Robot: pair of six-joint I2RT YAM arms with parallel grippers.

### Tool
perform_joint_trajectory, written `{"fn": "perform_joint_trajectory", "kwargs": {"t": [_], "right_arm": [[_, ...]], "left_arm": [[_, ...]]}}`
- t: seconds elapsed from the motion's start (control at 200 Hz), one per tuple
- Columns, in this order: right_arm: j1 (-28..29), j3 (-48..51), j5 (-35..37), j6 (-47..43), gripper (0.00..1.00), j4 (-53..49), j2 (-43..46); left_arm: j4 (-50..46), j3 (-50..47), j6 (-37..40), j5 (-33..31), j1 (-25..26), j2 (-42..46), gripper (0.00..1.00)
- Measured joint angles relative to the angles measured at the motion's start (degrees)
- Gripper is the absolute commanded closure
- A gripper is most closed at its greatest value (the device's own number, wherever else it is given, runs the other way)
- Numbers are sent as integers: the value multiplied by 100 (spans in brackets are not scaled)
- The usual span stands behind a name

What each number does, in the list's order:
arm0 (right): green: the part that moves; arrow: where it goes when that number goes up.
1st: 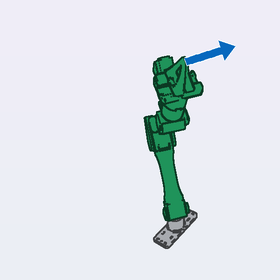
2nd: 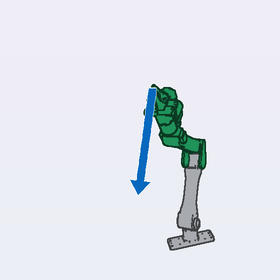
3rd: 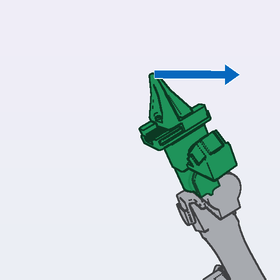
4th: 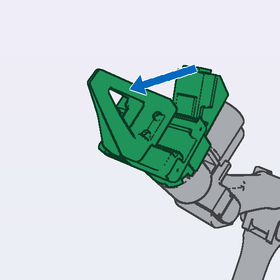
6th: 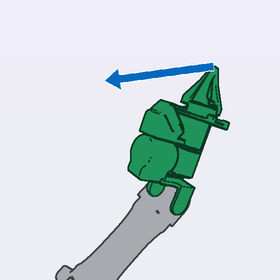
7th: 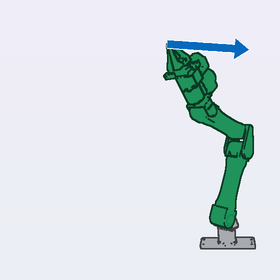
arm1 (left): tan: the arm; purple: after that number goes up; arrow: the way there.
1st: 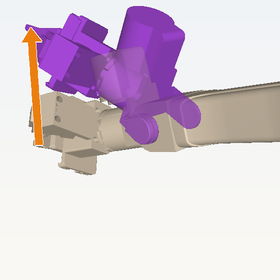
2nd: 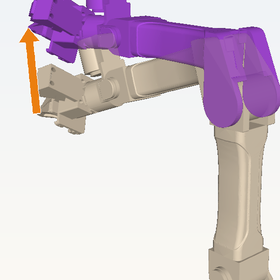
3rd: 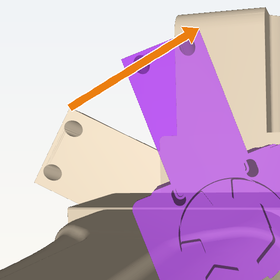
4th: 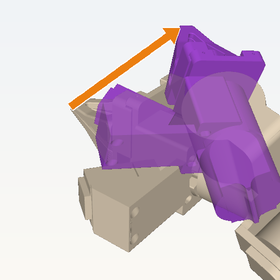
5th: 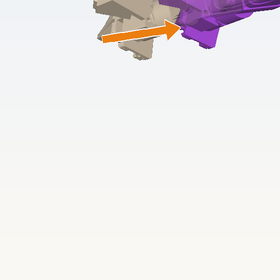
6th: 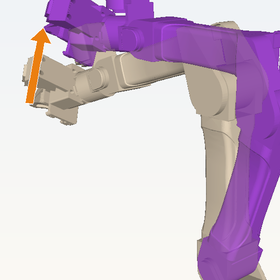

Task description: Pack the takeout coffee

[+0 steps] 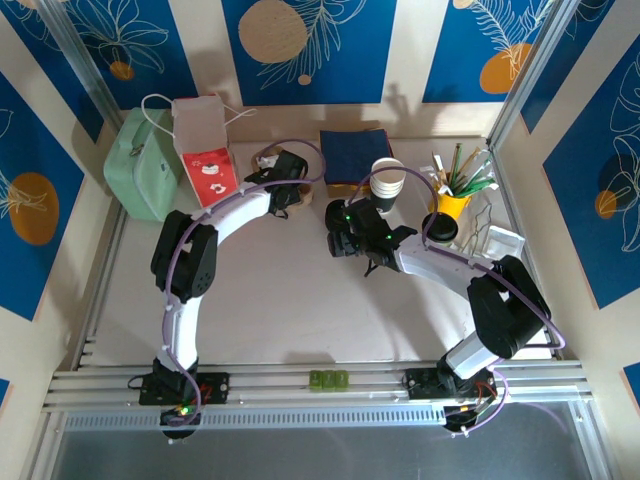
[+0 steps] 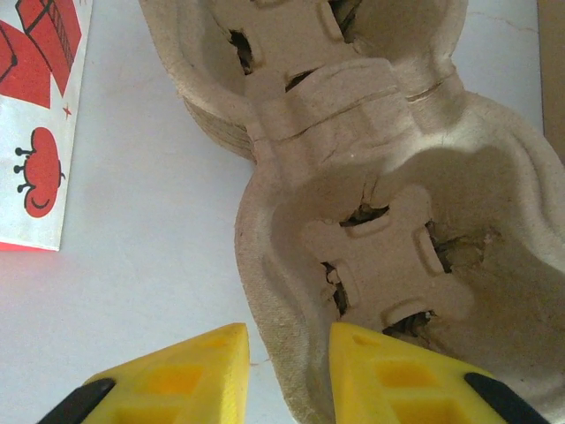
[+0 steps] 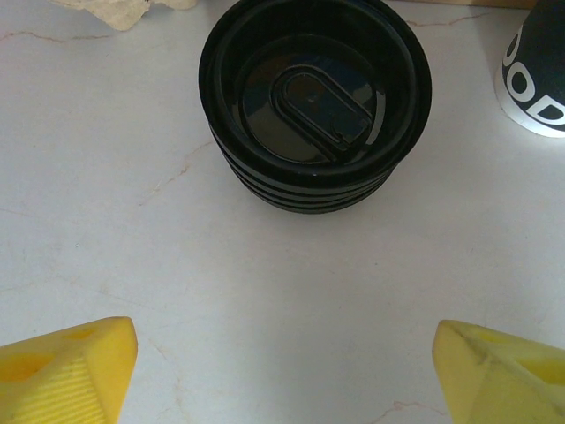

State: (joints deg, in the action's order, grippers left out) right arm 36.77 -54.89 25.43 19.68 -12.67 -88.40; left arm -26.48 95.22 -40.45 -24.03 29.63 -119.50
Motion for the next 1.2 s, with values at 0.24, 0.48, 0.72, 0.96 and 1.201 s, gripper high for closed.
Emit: {"fn": "perform_joint_trajectory", "kwargs": {"t": [0.24, 0.48, 0.72, 0.96, 1.201], "right_arm": [[4, -28, 15, -2, 13, -22, -2], [7, -52, 20, -9, 12, -31, -98], [33, -66, 35, -20, 12, -46, -107], [35, -103, 37, -20, 12, -66, -109], [39, -125, 74, -20, 12, -70, -142]], "left_arm": [[-15, 85, 0, 0, 0, -103, 73], [-61, 118, 2, 0, 0, -114, 72], [-101, 170, 24, 0, 0, -186, 70], [-105, 195, 42, -2, -2, -190, 78], [-101, 197, 44, -2, -15, -190, 86]]}}
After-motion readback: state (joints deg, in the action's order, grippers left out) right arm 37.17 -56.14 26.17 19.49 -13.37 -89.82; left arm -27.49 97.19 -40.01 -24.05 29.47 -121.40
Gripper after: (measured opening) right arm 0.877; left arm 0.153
